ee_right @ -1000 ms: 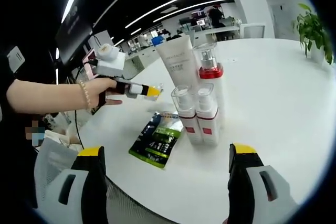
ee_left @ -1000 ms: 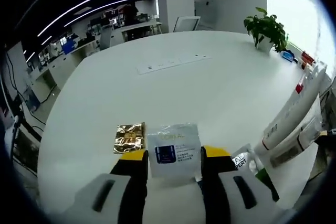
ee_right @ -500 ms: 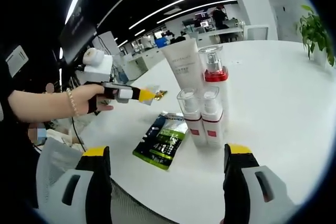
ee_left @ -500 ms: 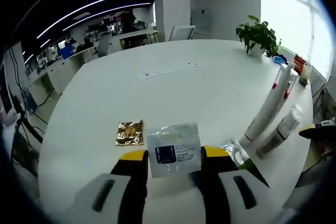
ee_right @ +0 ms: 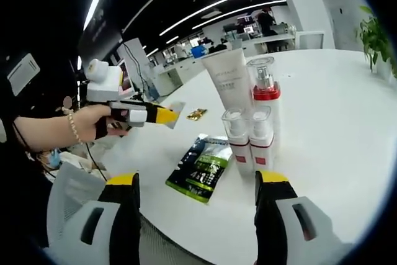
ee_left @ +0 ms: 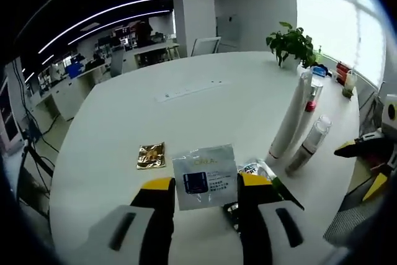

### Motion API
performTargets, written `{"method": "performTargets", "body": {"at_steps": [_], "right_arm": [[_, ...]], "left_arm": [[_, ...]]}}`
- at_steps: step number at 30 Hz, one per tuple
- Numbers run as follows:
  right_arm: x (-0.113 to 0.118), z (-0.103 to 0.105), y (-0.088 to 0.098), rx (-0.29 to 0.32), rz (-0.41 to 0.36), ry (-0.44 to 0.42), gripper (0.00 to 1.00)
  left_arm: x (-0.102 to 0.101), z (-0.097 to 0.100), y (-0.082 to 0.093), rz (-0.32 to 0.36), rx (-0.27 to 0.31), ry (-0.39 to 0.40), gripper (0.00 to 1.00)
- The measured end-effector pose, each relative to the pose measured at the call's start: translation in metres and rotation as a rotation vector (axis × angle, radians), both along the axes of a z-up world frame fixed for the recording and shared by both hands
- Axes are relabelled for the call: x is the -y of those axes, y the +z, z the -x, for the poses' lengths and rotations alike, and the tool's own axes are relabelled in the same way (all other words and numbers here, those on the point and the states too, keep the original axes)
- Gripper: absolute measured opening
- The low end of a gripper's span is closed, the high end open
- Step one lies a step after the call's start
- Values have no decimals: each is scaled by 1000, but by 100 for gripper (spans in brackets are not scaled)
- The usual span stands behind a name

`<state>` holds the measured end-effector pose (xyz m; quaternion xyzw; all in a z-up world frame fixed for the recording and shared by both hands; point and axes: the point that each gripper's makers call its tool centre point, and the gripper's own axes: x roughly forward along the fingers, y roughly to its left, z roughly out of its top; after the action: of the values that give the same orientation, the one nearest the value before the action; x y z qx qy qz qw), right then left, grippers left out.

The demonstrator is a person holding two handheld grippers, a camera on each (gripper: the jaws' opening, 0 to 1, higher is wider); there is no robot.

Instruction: Arrange the skincare products in the storage area until every visible bottle or jar stands upright without overlapping.

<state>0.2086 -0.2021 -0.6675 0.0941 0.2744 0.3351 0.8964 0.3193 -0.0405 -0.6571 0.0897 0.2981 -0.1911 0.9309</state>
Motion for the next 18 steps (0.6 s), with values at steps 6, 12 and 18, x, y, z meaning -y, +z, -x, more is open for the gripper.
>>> {"method": "performTargets", "body": {"at_steps": [6,12,18], "right_arm": [[-5,1,5,-5,-55,13,68],[-17,1,14,-1,-122,37,53],[-44,1,21,-14,-175,83,45]], "left_arm": [[1,14,6,-3,11,-37,40],[6,29,11,-15,30,-99,40],[14,44,18,-32,51,-140,40]]}}
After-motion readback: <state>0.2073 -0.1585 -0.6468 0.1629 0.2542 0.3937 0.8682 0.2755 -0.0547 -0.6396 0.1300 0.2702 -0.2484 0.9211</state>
